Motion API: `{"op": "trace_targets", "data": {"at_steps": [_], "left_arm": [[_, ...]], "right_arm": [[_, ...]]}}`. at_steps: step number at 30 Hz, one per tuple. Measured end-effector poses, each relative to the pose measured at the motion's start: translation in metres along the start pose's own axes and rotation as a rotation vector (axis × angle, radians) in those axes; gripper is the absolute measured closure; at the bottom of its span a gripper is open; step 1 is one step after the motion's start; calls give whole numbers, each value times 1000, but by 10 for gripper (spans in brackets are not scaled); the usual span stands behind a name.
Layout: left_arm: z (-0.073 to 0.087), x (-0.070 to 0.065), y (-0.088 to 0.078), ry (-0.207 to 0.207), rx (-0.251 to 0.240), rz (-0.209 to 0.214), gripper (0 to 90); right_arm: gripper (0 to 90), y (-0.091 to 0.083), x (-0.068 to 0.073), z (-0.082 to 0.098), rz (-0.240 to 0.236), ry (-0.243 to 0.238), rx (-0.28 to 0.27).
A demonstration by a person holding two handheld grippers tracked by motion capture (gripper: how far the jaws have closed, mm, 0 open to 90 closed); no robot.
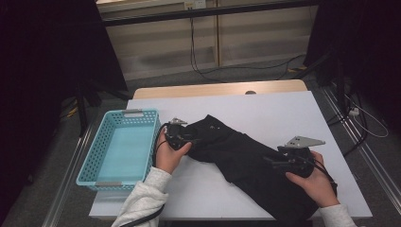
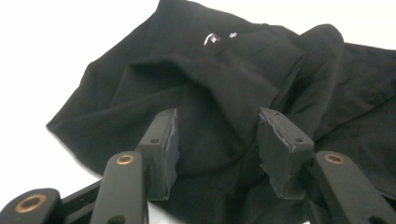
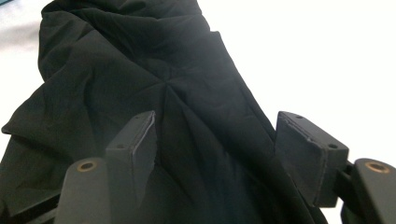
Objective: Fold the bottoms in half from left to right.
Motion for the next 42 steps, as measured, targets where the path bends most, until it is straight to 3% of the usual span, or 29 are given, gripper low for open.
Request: {"op": "trace_targets", "data": {"at_steps": [4,7,8,12,26,31,42], "left_arm": [[-4,1,7,12,14,-8,648],[-7,6,10,-1,30,-13,746],[-8,7,11,-14,26,-6,817],[-17,10,10,-17,13,-5,889],[-42,23,5,-33,-5,14,898],[-45,23,3,-47,-12,29,899],[-60,20,3,-38,-31,41,899]], "right_arm": [[299,0,-1,2,1,7,4],[299,-1,-3,3,5,10,4],[299,-2,-4,2,9,14,0],[298,-4,-7,3,11,19,-2],[298,-4,-10,5,16,23,0],[297,-5,-11,5,18,29,0],[273,-4,-10,5,19,26,-3]]}}
Point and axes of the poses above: each handheld gripper's, and its own axes: y roughly forward along the jaws, z roughly out of its underside, x roughly to its left, the point moved 4 cm from there along y, roughly forward along the jaws, and after that the axes turned 15 degrees about z, right-handed, at the moved point
